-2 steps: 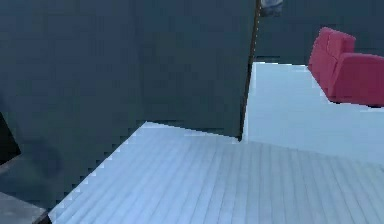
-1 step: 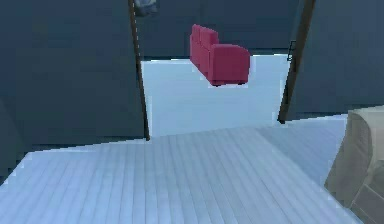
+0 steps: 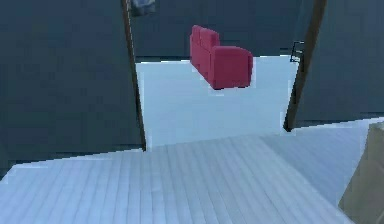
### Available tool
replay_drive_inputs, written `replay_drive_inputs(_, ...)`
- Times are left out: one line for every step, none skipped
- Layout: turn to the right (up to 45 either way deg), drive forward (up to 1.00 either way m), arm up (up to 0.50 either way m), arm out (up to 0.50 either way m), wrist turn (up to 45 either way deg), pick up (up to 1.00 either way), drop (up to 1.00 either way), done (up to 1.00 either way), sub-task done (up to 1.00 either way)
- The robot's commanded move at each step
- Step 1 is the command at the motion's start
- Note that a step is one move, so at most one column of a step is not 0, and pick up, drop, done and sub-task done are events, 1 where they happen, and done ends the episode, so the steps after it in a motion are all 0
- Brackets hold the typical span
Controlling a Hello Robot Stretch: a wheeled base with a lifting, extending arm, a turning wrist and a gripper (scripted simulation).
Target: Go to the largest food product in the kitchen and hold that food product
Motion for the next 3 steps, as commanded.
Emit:
replay_drive_inputs(6.0,0.00,0.00,0.00,0.0,0.00,0.00,0.00,0.00)
replay_drive_inputs(0.0,1.00,0.00,0.00,0.0,0.00,0.00,0.00,0.00)
replay_drive_inputs(0.0,0.85,0.00,0.00,0.0,0.00,0.00,0.00,0.00)
